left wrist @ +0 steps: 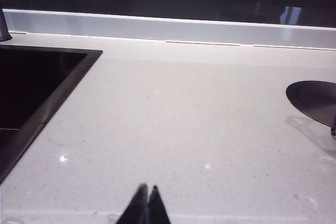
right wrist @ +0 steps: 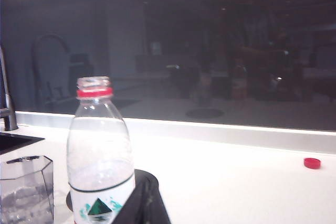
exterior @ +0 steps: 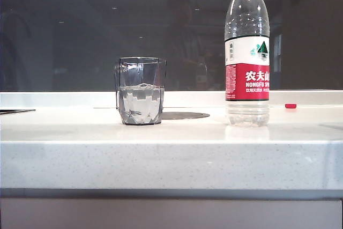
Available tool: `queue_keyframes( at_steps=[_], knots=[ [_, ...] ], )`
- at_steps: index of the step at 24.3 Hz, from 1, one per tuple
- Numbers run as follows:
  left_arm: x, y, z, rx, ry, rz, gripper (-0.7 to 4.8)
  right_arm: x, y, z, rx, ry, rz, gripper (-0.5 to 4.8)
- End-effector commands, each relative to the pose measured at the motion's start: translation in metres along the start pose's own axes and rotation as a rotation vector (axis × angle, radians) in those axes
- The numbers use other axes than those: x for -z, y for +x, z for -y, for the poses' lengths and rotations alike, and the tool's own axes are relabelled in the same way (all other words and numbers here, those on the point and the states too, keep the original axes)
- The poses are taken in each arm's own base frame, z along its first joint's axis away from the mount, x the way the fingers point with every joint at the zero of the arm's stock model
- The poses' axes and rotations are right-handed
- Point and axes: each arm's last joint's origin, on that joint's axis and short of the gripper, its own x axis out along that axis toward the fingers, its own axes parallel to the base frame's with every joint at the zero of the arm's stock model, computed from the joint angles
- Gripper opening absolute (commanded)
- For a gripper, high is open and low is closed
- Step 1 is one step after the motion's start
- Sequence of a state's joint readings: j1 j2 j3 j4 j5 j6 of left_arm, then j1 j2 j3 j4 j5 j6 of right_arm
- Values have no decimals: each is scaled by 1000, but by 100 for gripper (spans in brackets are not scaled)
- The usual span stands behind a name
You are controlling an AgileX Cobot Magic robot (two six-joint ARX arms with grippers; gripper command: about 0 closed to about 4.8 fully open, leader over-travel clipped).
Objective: Pick up the mineral water bottle on the table and pour water into the mug until it's half full.
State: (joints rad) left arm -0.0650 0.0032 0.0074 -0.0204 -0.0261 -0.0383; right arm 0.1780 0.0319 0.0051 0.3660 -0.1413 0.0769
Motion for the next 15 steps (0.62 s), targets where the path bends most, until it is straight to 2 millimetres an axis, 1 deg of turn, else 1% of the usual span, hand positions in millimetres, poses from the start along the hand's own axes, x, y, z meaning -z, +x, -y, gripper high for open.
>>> queue_keyframes(
  at_steps=[1,4,8,10,15],
  knots=[
    [-2,0,0,4,2,9,-4,4,-3,4,43,-3,-40,-1],
    [-1,0,0,3,1,8,-4,9,-4,11,110,-1,-88,-1],
    [-1,0,0,6,2,8,-4,13,-6,15,177,3,-132,-1],
    [-1,0,0,4,2,8,-4,18,-7,18,240,1,-177,-1],
    [-1,0,0,4,2,8,-4,25,-9,19,270,-36,-251,-1]
  ],
)
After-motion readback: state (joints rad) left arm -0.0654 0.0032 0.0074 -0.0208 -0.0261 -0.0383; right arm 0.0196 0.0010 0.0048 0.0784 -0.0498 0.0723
